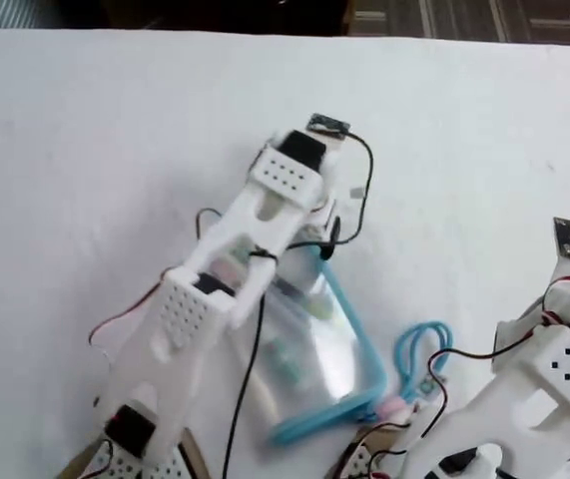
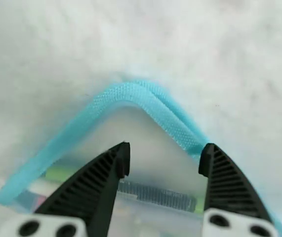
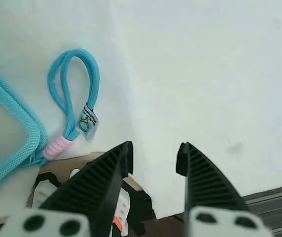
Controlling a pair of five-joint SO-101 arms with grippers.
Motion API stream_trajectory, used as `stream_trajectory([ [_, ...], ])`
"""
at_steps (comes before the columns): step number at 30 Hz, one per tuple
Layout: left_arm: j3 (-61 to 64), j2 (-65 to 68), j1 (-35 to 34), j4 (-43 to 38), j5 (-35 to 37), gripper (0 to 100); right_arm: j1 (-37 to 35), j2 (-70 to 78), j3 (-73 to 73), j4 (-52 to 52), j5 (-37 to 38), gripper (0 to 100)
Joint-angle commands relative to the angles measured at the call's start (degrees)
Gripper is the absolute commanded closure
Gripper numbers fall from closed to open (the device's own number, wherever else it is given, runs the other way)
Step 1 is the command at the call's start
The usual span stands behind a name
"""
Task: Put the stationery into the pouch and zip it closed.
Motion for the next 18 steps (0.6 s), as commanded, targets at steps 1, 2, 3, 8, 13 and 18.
stream_trajectory([
  [1,-2.3,-3.7,-0.3,0.1,4.7,74,1.1,0.0,-0.3,1.2,0.4,84.3],
  [2,-2.3,-3.2,-0.8,-0.4,5.5,74,1.2,0.0,-0.3,1.2,0.4,84.3],
  [3,-2.8,-2.3,-1.2,-0.8,6.2,74,1.5,0.0,-0.3,1.2,0.4,84.3],
  [8,-2.9,0.7,-5.9,-3.9,14.4,74,1.4,0.0,-0.2,1.2,0.4,84.3],
  [13,-2.9,2.5,-7.7,-3.6,13.5,74,1.0,0.0,-0.2,1.1,0.4,84.3],
  [18,-4.3,0.1,-4.0,-0.3,6.5,74,1.8,-0.4,-2.2,1.2,0.1,84.3],
])
